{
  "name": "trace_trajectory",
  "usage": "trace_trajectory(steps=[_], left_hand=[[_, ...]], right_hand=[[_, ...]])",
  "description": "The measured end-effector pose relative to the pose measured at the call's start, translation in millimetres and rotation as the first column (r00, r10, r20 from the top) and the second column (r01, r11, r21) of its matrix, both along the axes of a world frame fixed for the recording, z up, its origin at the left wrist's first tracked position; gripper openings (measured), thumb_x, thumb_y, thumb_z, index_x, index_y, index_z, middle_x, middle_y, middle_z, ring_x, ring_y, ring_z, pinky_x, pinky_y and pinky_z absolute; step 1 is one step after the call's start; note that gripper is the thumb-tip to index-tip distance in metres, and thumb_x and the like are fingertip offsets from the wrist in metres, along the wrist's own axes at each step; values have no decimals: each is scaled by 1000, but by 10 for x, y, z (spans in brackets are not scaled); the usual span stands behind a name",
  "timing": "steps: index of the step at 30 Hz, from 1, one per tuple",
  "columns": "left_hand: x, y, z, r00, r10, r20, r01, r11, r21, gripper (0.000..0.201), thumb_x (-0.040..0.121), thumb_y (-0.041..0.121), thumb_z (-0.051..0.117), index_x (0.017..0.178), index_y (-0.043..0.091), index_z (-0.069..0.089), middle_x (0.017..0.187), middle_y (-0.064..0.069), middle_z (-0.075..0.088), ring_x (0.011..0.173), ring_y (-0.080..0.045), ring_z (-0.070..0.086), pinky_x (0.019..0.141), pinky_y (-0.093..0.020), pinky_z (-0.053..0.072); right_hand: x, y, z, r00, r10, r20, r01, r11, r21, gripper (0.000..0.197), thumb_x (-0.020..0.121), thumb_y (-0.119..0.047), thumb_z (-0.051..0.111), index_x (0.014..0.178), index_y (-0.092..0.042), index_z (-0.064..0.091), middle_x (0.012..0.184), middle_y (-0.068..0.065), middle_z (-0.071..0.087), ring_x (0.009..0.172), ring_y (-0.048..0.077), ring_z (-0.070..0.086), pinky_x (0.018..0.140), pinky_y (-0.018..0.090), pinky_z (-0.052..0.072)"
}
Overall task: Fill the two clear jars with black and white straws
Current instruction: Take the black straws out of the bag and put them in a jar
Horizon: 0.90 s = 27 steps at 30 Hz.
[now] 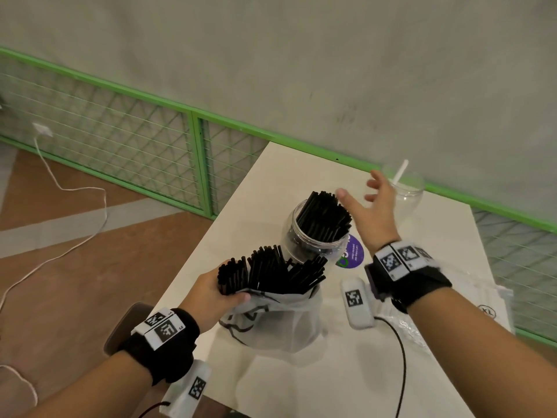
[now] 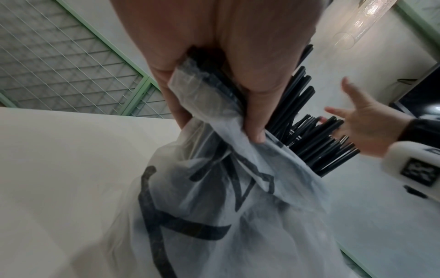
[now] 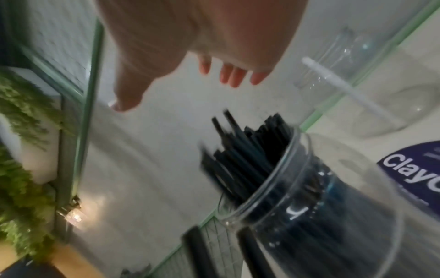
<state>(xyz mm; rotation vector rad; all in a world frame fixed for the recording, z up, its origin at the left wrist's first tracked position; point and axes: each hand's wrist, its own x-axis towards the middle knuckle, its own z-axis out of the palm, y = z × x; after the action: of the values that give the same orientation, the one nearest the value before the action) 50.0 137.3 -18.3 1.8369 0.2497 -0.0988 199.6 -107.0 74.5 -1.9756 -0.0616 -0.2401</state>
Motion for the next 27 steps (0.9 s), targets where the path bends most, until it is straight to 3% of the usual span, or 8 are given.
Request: trace_trajectory(steps=[2,4,8,11,13,19,22,27], left_hand=[[-3,12,-6,1000,9,-2,-9,1000,11,29,74,5,76,88,28,66,82,9,70,77,6,62,69,-14,43],[-6,11,-4,1000,2,-3,-2,1000,15,29,74,5,76,89,28,66,83,9,70,78,5,62,69,-14,43],[-4,-7,10,1000,-28,8,28,999,30,31,75,4,75,87,30,64,77,19,70,74,12,60,64,-7,43],[-4,-26,12,999,-44,4,44,998,51,31,74,4,75,87,30,64,82,27,68,76,10,61,66,-10,44],[-7,-40,10,999,-46,0,46,998,54,32,74,2,74,86,30,64,82,25,69,76,8,62,67,-12,46],[-12,-70,50,999,-39,6,39,999,32,37,74,1,74,84,33,61,76,30,67,73,13,60,64,-6,44],[-10,-88,42,1000,-14,10,14,1000,14,35,74,0,74,86,31,63,76,18,70,73,10,62,65,-7,45],[8,-100,25,1000,25,-6,-25,1000,-18,33,74,2,74,94,28,66,88,9,71,81,6,64,73,-13,47]], right_hand=[[-247,-106,-98,995,-41,96,29,992,126,55,72,-57,61,111,-23,47,107,1,47,88,-1,47,80,16,40],[-585,-161,-369,997,73,18,-75,991,111,42,70,-57,60,95,-25,49,94,-1,51,77,-7,48,75,15,40],[-966,-54,-895,901,344,-264,-410,875,-256,76,56,-77,63,116,-32,49,112,-9,49,105,10,44,86,20,37],[-903,199,-893,917,367,-159,-399,863,-311,80,55,-76,70,118,-32,51,116,-10,51,113,13,44,97,31,39],[-856,370,-799,906,396,-153,-424,847,-319,78,55,-67,72,121,-30,52,116,-12,51,116,11,42,100,28,35],[-771,573,-736,833,484,-268,-520,851,-79,70,68,-22,83,125,-27,44,102,-14,57,96,1,58,86,13,43],[-780,549,-779,853,466,-235,-474,880,28,46,69,-16,82,107,-24,58,97,-10,63,94,5,61,87,21,47],[-800,489,-653,898,405,-170,-371,907,201,31,72,-13,79,92,-23,58,89,-1,65,92,17,64,87,32,52]])
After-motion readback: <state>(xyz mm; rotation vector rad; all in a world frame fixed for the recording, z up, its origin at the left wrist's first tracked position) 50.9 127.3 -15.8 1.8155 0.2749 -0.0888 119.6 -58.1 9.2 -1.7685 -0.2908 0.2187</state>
